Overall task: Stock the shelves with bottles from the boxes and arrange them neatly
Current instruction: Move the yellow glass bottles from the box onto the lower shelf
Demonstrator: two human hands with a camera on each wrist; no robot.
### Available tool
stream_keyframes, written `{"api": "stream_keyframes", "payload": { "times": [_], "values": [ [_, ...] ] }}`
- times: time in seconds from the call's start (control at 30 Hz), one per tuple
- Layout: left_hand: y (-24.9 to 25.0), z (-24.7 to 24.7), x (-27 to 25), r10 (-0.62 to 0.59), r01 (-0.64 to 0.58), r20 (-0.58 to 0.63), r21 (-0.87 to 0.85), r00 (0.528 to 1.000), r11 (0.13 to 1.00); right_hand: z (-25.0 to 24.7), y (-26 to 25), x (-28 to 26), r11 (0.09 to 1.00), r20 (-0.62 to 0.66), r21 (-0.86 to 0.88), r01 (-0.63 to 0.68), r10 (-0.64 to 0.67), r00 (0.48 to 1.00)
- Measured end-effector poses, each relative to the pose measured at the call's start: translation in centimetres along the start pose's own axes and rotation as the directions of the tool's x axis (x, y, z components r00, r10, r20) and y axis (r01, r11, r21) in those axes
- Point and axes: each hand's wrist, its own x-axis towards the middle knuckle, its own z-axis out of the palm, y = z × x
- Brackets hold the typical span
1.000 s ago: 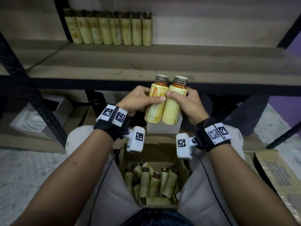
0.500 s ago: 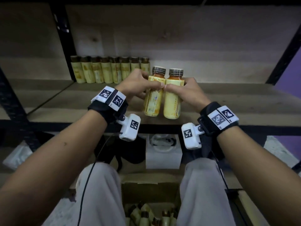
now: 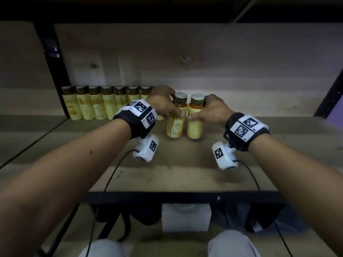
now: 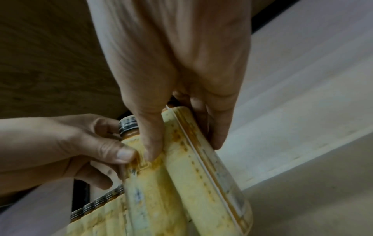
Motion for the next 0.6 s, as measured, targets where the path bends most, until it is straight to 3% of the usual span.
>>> {"api": "stream_keyframes", "payload": {
  "times": [0.17, 0.4, 0.6],
  "values": [
    [-1.3, 0.6, 5.7, -0.020, 0.023, -0.063, 0.058, 0.998, 0.998, 0.3, 1.2, 5.9, 0.999, -0.069, 0.036, 0.005, -0.003, 0.998],
    [-4.0, 2.2, 11.7, -0.084, 0.087, -0.033, 0.141, 0.996, 0.986, 0.9, 3.2, 13.1, 0.997, -0.078, 0.051, -0.061, 0.065, 0.995],
    [-6.6, 3.5, 14.2, -0.093, 0.097, -0.108, 0.032, 0.990, 0.995, 2.9, 4.7, 16.2, 0.997, -0.038, 0.037, -0.061, 0.063, 0.997]
  ]
}}
